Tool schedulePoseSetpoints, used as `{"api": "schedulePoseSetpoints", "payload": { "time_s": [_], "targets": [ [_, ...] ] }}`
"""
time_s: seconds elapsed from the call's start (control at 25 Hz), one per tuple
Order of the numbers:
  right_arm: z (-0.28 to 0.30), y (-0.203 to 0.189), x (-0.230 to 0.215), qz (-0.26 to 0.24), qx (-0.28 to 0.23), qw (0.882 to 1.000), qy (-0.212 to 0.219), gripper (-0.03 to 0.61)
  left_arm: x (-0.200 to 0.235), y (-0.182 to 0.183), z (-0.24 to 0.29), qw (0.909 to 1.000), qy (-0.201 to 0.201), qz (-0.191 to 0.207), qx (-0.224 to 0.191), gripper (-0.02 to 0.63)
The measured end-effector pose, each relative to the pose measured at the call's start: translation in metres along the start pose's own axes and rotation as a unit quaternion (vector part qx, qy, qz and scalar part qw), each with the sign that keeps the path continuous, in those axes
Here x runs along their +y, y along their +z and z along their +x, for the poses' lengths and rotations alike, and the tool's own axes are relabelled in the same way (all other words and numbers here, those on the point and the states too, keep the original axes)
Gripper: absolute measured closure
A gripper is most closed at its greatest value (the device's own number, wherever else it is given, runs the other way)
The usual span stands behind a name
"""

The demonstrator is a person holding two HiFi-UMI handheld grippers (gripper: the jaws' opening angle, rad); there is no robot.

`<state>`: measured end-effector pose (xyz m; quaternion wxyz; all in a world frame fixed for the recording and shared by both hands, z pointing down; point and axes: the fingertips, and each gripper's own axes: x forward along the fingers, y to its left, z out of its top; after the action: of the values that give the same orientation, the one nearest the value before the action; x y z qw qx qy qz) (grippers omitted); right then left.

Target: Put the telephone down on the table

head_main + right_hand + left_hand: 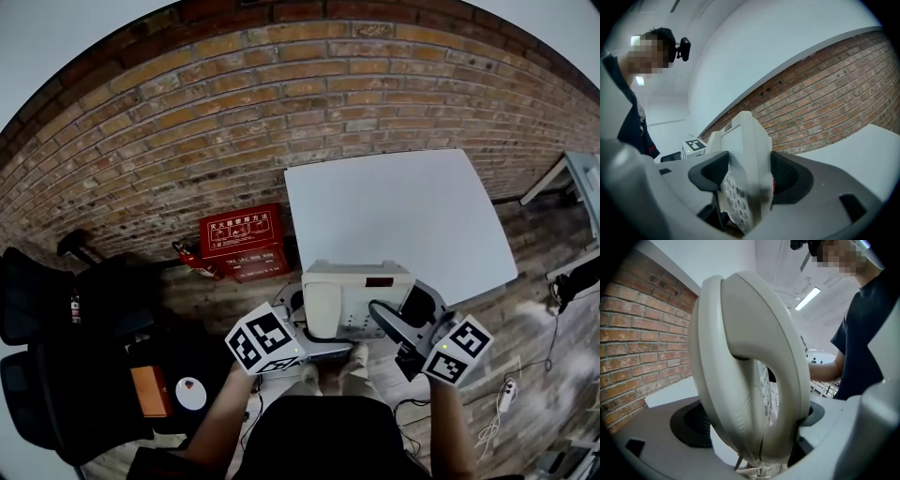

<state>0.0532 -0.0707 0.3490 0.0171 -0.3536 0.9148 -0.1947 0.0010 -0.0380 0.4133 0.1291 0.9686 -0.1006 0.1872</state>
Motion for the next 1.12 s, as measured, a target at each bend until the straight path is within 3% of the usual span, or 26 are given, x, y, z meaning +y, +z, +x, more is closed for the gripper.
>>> {"api": "schedulePoseSetpoints", "payload": {
  "time_s": [0.56,1.12],
  "targets": [
    [0.016,-0.017,-0.055,0.024,0.058,0.997,0.055,0.308,0.031,-0.015,0.042,0.9967,0.052,-0.061,0.012,0.109],
    [0.033,-0.075,-0.096,0.079,0.112,0.988,0.064,0.308,0.053,-0.069,0.072,0.9909,0.050,-0.117,0.044,0.109]
  ]
}}
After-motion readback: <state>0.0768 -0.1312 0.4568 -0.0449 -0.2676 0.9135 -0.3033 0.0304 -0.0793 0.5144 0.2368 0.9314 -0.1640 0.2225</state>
